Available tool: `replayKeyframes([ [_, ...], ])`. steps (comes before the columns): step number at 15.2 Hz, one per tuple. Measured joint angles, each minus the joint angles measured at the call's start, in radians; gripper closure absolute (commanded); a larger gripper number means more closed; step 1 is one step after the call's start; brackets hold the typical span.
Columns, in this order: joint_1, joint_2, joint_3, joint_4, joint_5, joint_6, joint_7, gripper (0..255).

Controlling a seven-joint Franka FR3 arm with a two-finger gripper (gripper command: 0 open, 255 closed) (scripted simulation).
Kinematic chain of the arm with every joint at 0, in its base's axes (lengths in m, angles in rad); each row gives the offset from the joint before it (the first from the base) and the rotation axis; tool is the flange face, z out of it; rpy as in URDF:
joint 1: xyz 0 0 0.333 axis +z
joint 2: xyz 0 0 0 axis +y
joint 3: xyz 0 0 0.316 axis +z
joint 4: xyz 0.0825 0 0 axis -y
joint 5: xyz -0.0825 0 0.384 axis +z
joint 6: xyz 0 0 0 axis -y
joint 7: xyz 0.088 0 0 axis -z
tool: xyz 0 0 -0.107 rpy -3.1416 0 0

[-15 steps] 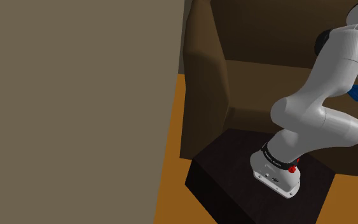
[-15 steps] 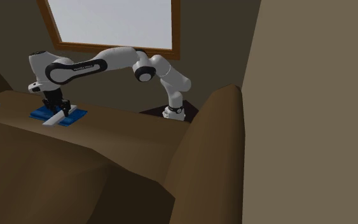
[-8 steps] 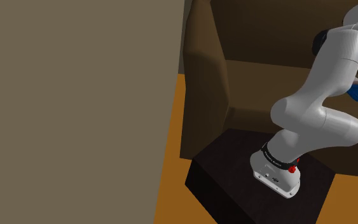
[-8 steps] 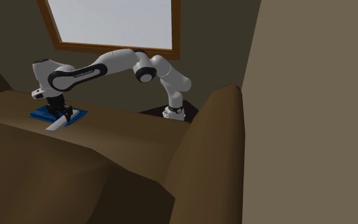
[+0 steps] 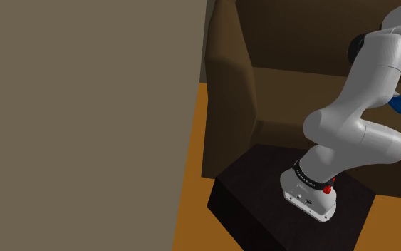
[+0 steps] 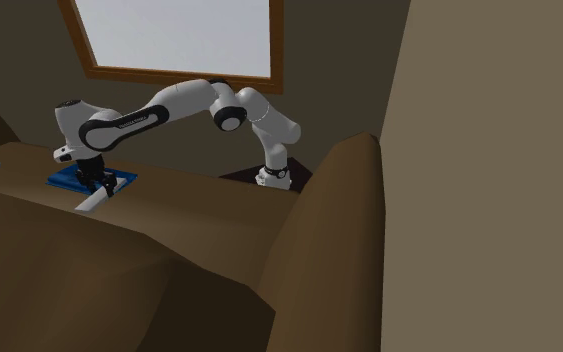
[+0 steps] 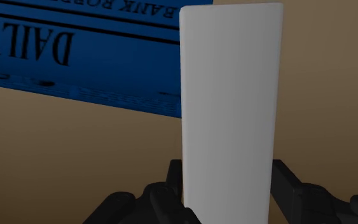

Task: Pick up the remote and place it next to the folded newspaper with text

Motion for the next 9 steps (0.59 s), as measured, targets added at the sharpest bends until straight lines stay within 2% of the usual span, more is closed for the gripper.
replayKeyframes([
  [2, 0.000, 0.000, 0.000, 0.000, 0.000, 0.000, 0.000, 255],
  [3, 0.000, 0.000, 0.000, 0.000, 0.000, 0.000, 0.000, 0],
  [9, 0.000, 0.000, 0.000, 0.000, 0.000, 0.001, 0.000, 0],
])
